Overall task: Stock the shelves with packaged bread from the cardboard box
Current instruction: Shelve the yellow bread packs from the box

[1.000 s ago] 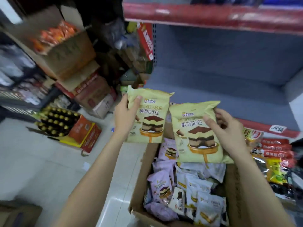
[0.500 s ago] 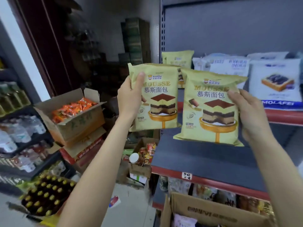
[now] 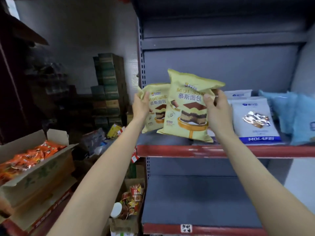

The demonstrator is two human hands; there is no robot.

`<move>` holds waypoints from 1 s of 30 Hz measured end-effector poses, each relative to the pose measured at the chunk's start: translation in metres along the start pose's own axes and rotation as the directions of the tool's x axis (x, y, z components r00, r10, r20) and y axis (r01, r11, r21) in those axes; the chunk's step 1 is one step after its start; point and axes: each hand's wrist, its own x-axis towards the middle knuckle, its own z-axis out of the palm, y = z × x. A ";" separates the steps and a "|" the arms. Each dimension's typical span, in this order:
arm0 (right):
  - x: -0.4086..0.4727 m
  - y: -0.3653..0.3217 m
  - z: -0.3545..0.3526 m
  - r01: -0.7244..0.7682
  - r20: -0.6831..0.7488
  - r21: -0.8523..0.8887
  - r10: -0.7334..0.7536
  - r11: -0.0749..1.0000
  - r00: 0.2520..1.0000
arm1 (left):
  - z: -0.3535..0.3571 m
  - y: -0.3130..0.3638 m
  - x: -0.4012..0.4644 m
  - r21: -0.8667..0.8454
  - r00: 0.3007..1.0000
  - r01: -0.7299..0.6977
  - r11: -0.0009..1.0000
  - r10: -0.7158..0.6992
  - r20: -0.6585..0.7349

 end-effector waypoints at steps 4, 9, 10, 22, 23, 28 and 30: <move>0.002 0.005 0.024 0.020 0.024 -0.105 -0.018 0.994 1.000 | 0.007 -0.035 0.031 0.029 0.968 0.136 0.990 -0.139 0.208; 0.004 0.016 0.072 -0.058 0.054 -0.129 0.065 0.990 0.996 | -0.023 -0.022 0.025 -0.083 0.978 0.133 0.988 -0.117 0.175; 0.004 0.020 0.084 -0.093 0.052 -0.141 0.101 0.986 0.994 | -0.030 -0.023 0.024 -0.076 0.980 0.121 0.990 -0.107 0.166; -0.056 0.039 0.096 -0.028 0.139 -0.269 0.067 0.963 0.988 | -0.047 -0.033 -0.042 0.171 0.923 -0.157 0.973 0.083 0.376; -0.063 0.035 0.090 0.006 0.152 -0.241 0.031 0.970 0.988 | -0.046 -0.034 -0.046 0.225 0.928 -0.209 0.952 0.120 0.353; -0.103 0.020 0.043 0.110 0.189 -0.140 -0.082 0.984 0.979 | -0.044 -0.032 -0.104 0.336 0.893 -0.450 0.828 0.411 0.182; -0.126 0.022 0.017 0.167 0.190 -0.148 -0.137 0.975 0.972 | -0.041 -0.031 -0.142 0.282 0.858 -0.512 0.812 0.470 0.205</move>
